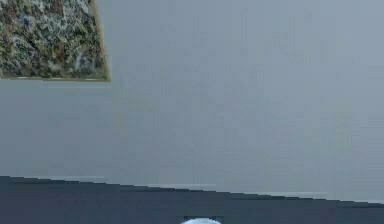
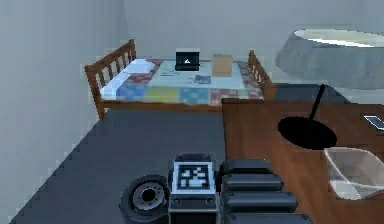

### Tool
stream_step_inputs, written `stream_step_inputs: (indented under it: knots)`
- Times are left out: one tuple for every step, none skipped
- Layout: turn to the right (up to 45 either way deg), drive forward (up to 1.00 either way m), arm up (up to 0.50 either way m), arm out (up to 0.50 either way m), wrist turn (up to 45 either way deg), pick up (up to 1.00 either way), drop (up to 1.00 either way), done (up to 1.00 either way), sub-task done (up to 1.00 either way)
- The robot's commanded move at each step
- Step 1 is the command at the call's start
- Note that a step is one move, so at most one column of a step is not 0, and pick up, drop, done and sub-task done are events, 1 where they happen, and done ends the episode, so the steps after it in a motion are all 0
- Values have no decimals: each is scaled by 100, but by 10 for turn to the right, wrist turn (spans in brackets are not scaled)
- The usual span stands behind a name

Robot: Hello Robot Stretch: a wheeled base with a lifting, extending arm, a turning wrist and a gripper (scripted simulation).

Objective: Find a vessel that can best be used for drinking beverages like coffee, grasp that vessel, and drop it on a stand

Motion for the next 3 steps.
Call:
stream_step_inputs:
  knots:
    - [-450,0,0,0,0,0,0,0,0]
    - [-60,0,0,0,0,0,0,0,0]
    - [0,10,0,0,0,0,0,0,0]
